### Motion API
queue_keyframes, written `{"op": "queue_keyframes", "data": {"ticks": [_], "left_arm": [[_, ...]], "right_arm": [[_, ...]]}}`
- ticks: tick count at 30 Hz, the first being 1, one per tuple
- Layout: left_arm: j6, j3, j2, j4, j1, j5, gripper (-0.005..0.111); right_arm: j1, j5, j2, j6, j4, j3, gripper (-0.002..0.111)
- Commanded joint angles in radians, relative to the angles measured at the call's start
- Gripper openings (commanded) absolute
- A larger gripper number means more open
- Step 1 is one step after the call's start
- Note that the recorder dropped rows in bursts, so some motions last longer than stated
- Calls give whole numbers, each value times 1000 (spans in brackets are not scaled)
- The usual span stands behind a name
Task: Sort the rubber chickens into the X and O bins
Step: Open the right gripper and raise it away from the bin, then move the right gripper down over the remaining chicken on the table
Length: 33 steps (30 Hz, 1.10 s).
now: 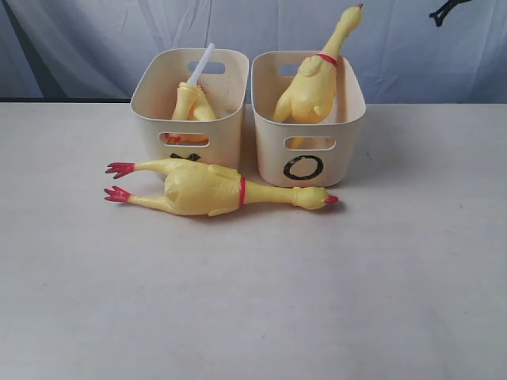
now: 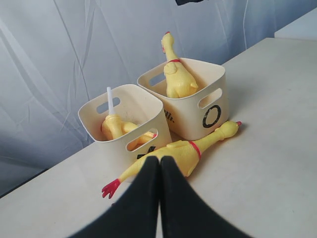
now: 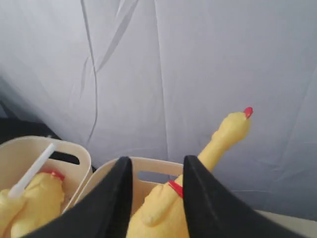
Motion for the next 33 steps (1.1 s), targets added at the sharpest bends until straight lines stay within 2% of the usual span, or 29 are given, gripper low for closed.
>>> {"op": "queue_keyframes", "data": {"ticks": [1,6,15,25,33], "left_arm": [[-4,6,-7,1,4,-9,0],[-4,6,-7,1,4,-9,0],[-4,6,-7,1,4,-9,0],[-4,6,-7,1,4,-9,0],[-4,6,-7,1,4,-9,0]], "right_arm": [[44,137,-50,-134,-21,-4,19],[117,276,-74,-342,-31,-4,0],[246,481,-101,-520,-31,2,-1],[344,403,-142,-700,-44,199,-1],[393,246,-142,-704,-162,389,-1]]}}
